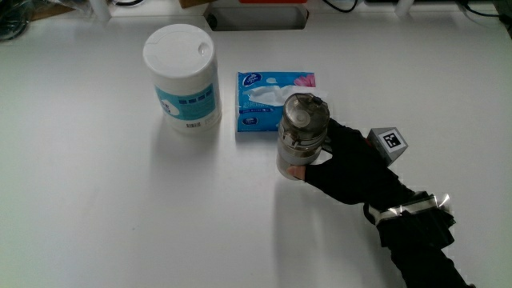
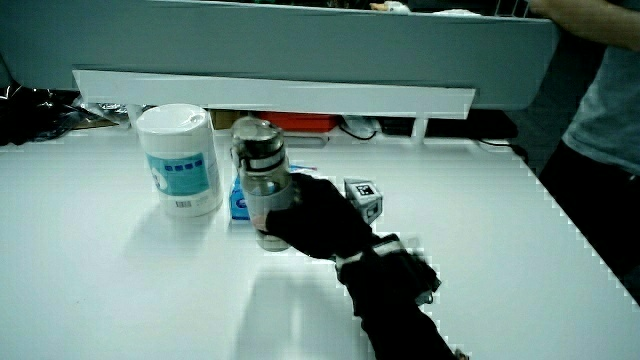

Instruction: Place bottle

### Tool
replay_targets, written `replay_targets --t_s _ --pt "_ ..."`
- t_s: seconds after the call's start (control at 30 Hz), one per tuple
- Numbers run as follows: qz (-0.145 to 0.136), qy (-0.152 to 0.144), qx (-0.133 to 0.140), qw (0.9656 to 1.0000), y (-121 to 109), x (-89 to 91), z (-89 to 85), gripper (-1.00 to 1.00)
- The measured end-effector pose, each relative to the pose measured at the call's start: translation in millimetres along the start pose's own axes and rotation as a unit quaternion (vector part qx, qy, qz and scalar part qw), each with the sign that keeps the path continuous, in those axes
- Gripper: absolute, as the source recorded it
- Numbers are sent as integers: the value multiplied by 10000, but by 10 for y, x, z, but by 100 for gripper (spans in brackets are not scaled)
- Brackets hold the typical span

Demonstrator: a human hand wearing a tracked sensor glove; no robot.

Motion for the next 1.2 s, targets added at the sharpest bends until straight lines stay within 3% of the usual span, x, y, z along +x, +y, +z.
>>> replay_targets --t_s 0.27,0.5,0.83,1.2 --pt "-402 176 252 9987 -38 349 159 0" --pt "-504 352 374 9974 -89 542 214 0" --pt "-608 497 385 9962 -140 720 214 0" --pt "-650 614 383 9953 -154 763 227 0"
